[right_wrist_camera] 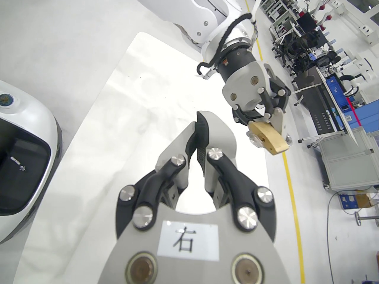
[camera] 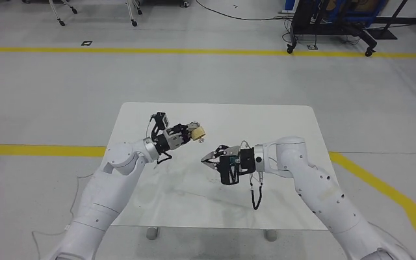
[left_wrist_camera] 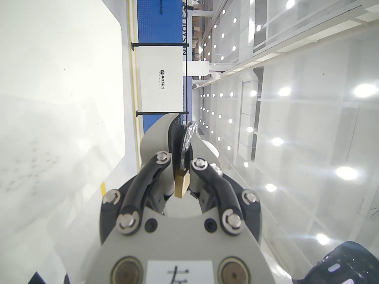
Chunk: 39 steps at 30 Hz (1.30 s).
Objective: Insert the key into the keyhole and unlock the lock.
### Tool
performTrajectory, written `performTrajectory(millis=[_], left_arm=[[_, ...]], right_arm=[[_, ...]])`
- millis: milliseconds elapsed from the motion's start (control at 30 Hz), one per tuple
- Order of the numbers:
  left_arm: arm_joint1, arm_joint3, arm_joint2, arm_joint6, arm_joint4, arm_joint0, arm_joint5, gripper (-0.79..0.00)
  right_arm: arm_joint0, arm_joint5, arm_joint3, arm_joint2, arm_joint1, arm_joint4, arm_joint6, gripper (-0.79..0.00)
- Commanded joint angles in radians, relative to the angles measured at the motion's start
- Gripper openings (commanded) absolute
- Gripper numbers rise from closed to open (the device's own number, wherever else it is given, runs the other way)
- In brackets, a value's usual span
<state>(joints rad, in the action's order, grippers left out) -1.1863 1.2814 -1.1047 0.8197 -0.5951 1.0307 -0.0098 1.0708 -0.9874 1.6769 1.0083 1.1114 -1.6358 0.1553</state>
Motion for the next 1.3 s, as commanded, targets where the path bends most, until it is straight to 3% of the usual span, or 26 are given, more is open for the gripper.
performTrajectory(millis=[0, 767, 1000, 1133, 1233, 1267], left_arm=[[-0.001, 0.003, 0.005, -0.002, 0.012, 0.001, 0.003, -0.785], [-0.007, -0.009, 0.016, 0.074, 0.002, -0.012, 0.038, -0.785], [-0.01, -0.015, 0.007, 0.07, -0.022, -0.011, 0.024, -0.785], [-0.012, -0.013, 0.002, 0.053, -0.033, -0.006, 0.01, -0.785], [-0.013, -0.012, 0.002, 0.052, -0.031, -0.005, 0.008, -0.785], [-0.014, -0.012, 0.003, 0.051, -0.029, -0.005, 0.008, -0.785]], right_arm=[[-0.015, 0.002, -0.017, -0.011, 0.003, 0.008, 0.002, -0.785], [-0.108, 0.057, -0.169, -0.033, 0.017, 0.078, 0.032, -0.785], [-0.078, 0.051, -0.117, -0.02, 0.004, 0.022, 0.114, -0.785], [-0.008, 0.104, -0.029, 0.02, -0.018, -0.074, 0.21, -0.785], [0.053, 0.175, 0.02, 0.06, -0.035, -0.163, 0.252, -0.536], [0.073, 0.199, 0.038, 0.07, -0.04, -0.197, 0.247, -0.511]])
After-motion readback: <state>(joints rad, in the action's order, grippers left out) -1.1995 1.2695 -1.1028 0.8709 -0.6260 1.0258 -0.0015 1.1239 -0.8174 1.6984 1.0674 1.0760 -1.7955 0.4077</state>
